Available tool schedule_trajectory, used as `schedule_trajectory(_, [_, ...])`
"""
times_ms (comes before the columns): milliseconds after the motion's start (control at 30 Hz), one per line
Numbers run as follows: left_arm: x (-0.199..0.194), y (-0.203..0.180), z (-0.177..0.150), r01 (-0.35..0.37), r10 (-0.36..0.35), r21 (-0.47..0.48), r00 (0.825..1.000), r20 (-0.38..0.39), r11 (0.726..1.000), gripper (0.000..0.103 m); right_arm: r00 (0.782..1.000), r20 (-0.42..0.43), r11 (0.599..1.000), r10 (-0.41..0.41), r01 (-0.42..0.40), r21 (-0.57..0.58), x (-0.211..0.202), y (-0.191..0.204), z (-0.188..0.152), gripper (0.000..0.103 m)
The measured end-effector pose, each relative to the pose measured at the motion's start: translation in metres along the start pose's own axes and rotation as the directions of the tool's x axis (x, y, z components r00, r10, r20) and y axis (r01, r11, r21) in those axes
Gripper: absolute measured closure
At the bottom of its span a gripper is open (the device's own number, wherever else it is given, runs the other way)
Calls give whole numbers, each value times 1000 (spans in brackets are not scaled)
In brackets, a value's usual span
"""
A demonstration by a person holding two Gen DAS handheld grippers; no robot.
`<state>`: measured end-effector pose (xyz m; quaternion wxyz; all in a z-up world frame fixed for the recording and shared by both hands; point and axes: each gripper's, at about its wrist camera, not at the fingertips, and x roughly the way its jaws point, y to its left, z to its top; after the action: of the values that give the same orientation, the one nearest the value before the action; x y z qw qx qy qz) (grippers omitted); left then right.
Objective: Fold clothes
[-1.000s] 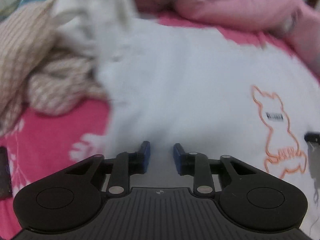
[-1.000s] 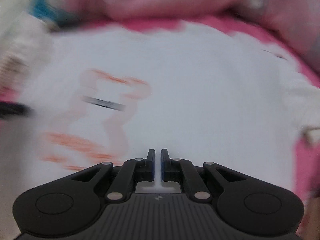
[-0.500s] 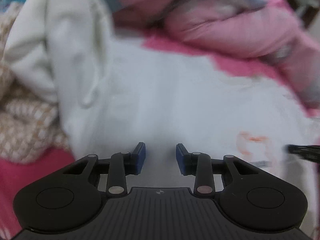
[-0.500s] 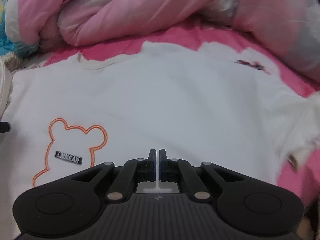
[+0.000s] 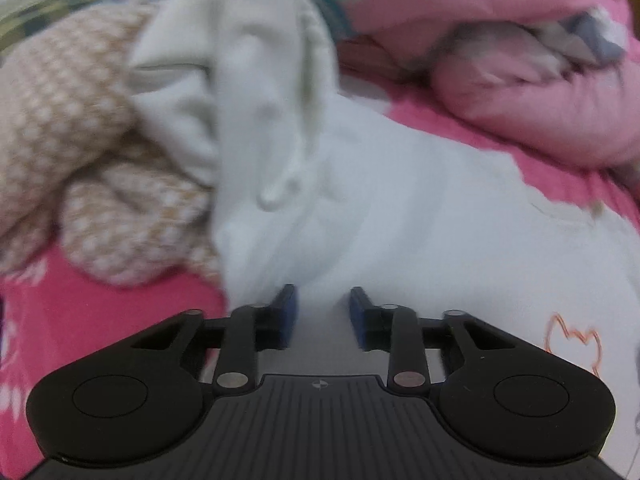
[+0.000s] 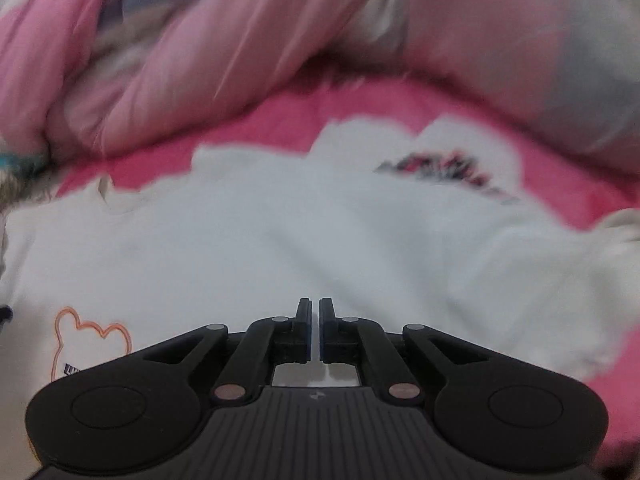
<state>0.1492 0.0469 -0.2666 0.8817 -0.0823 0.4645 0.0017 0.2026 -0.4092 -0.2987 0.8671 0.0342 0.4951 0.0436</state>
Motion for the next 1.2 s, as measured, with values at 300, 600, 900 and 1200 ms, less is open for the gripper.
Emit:
schedule_trajectory(300, [-60, 38, 14, -18, 25, -49, 990, 136, 999, 68, 993, 119, 998, 26, -20, -53, -63, 85, 13, 100])
schedule_trajectory(600, [-66, 92, 40, 52, -26, -150, 984, 175, 987, 67, 866, 117, 822, 486, -408, -397, -77, 305, 13, 74])
schedule_trajectory(900, [-61, 127, 25, 136, -112, -195, 985, 129, 971, 67, 840, 151, 804, 521, -424, -416, -58, 409, 33, 54])
schedule_trajectory(1200, [-60, 132, 6, 173, -161, -160, 983, 84, 972, 67, 854, 163, 835, 494, -414, -362, -21, 433, 38, 90])
